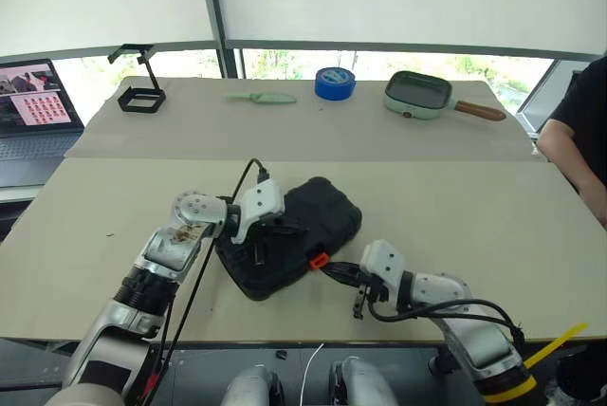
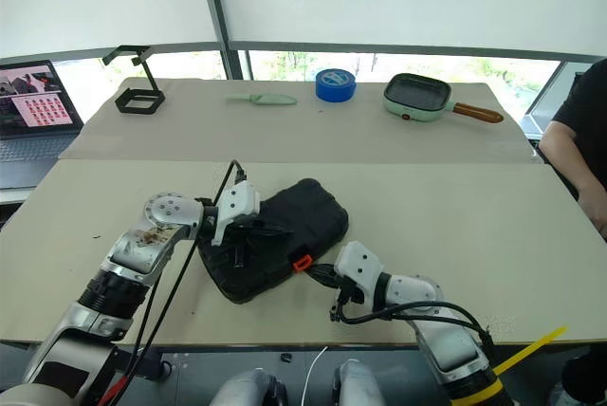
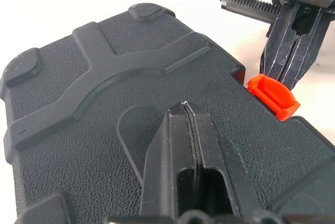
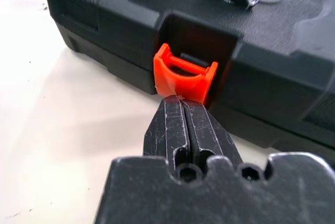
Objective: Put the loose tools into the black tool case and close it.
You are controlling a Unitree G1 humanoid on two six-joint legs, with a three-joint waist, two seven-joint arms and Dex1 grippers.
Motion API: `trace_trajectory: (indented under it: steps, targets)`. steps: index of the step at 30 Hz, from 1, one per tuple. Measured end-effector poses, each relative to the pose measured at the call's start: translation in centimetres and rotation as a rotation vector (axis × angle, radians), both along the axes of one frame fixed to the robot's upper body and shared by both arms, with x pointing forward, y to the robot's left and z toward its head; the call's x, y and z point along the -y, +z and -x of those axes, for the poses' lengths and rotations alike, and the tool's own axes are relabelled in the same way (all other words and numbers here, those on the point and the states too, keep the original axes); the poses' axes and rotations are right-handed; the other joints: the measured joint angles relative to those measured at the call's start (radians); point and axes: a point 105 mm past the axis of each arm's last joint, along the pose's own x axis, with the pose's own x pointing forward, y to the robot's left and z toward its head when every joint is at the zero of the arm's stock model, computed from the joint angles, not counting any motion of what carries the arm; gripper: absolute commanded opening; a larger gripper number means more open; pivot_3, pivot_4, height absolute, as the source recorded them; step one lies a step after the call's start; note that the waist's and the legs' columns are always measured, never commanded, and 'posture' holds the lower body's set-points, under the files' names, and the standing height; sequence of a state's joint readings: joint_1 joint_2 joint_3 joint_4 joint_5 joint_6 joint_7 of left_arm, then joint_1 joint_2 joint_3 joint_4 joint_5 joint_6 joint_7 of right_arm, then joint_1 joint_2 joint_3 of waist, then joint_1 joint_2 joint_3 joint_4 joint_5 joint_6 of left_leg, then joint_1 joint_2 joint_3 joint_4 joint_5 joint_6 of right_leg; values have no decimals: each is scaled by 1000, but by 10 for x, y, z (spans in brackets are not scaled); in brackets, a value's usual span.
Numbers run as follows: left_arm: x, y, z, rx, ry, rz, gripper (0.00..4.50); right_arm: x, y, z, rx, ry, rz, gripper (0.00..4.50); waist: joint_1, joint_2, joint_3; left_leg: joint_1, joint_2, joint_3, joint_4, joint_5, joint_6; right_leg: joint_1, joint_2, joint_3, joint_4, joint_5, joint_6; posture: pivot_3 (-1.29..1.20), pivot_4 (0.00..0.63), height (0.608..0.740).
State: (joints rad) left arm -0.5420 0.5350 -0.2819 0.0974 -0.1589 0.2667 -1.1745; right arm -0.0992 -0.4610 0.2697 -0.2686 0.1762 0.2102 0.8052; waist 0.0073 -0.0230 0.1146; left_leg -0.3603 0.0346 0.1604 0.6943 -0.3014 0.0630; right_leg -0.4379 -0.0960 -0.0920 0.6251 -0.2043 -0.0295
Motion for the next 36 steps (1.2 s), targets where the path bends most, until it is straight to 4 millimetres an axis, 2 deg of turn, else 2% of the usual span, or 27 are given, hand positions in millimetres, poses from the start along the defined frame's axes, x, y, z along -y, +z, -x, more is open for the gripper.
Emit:
trace_trajectory:
  steps: [8, 10, 11, 12, 13, 14, 17, 18, 19, 20, 21, 23, 24, 25, 26, 28, 29, 31, 36]
  targets:
    - [-3, -1, -1, 2, 16, 6, 26, -3, 13, 1, 11, 3, -53, 0, -3, 0, 0, 2, 1, -1, -2, -1, -3, 0, 1, 0, 0, -1, -1, 0, 150, 740]
    - [-3, 0, 0, -16, 33, 65, 589, 0, 20, 2, 36, 7, -54, 0, -2, 2, 1, 1, 1, -1, -2, -1, -4, 0, 0, 0, -1, -1, -1, 0, 150, 740]
    - [-4, 2, 1, -23, 41, 105, 685, 3, 23, 5, 41, 15, -56, 0, 0, 4, 2, 0, 1, -1, -2, -2, -4, -1, 0, 0, -1, -1, -1, 0, 150, 740]
    - [-9, 7, 2, -20, 52, 179, 1148, 12, 24, 10, 20, 9, -57, 0, 2, 6, 3, -3, 1, -1, -2, -1, -1, -3, -1, -1, -2, 0, 0, 0, 150, 740]
    - [-15, 9, 5, -25, 59, 218, 1407, 20, 23, 12, -4, -8, -57, 0, 2, 6, 3, -4, 1, -1, -2, 0, 1, -3, 0, -1, -2, 1, 2, 0, 150, 740]
    - [-22, 12, 7, -23, 64, 259, 1830, 31, 20, 13, -38, -34, -51, 581, 2, 5, 4, -6, 1, -2, -2, 0, 2, -5, 0, -2, -2, 1, 3, 0, 150, 740]
    - [-49, 20, 7, 14, 127, 305, 2977, 57, 18, 18, -53, -81, -3, 1525, 0, 5, 10, -12, 1, -2, -2, 0, 0, -12, 0, -3, -2, 0, 2, 0, 150, 740]
    - [-62, 24, 6, 44, 162, 310, 3231, 67, 18, 21, -42, -93, 20, 1799, 0, 5, 12, -13, 1, -2, -2, 0, 0, -13, 0, -3, -1, 0, 2, 0, 150, 740]
    - [-73, 25, 5, 63, 196, 303, 3688, 74, 20, 22, -24, -103, 35, 2274, 0, 5, 16, -14, 1, -1, -2, 0, 0, -14, 1, -3, -1, 0, 2, 0, 150, 740]
    - [-84, 26, 5, 78, 229, 291, 3956, 80, 21, 22, -3, -115, 47, 2504, 0, 5, 17, -14, 1, -1, -2, 0, 0, -15, 1, -3, -1, 0, 2, 0, 150, 740]
    - [-95, 22, 6, 83, 260, 263, 4447, 87, 21, 22, 19, -125, 60, 2923, 0, 5, 18, -15, 1, -1, -2, 0, 0, -16, 1, -4, -1, 0, 2, 0, 150, 740]
    - [-132, 22, 13, 127, 357, 224, 4500, 119, 14, 23, 65, -169, 109, 3453, -1, 2, 20, -14, 1, -1, -2, 0, 0, -15, 2, -3, -1, -1, 3, 0, 150, 740]
    - [-144, 22, 17, 151, 379, 192, 4500, 131, 12, 24, 80, -170, 126, 3886, 0, 2, 21, -14, 1, 0, -2, 0, 0, -15, 2, -3, -1, -2, 4, 0, 150, 740]
    - [-156, 21, 21, 170, 407, 171, 4500, 140, 11, 25, 99, -168, 133, 3886, -1, 4, 22, -12, 1, 1, -2, -1, 2, -14, 1, -3, -1, -1, 4, 0, 150, 740]
    - [-166, 20, 23, 183, 442, 149, 4500, 145, 9, 27, 102, -164, 136, 4207, 0, 6, 23, -10, 1, 1, -2, -1, 2, -12, 0, -3, -1, -1, 4, 0, 150, 740]
    - [-188, -2, 31, 140, 530, 63, 4500, 149, 8, 28, 95, -154, 127, 4207, -1, 10, 28, -9, 1, 1, -2, -1, 0, -12, -2, -3, -1, -3, 2, 0, 150, 740]
    - [-192, -15, 36, 112, 555, 49, 4500, 155, 5, 27, 81, -170, 125, 4207, 1, 9, 32, -10, 1, 1, -2, -1, -1, -14, -3, -4, -1, -3, 2, 0, 150, 740]
    - [-190, -25, 40, 107, 568, 53, 4500, 161, 6, 21, 96, -188, 125, 4207, 6, 4, 38, -13, 1, 1, -2, -2, -7, -17, -4, -4, -1, -1, 1, 0, 150, 740]
    - [-190, -21, 36, 161, 607, 57, 4500, 163, 18, 8, 187, -187, 120, 4207, 13, 1, 40, -18, 0, 1, -1, -2, -7, -19, -6, -7, -1, 4, 4, 0, 150, 740]
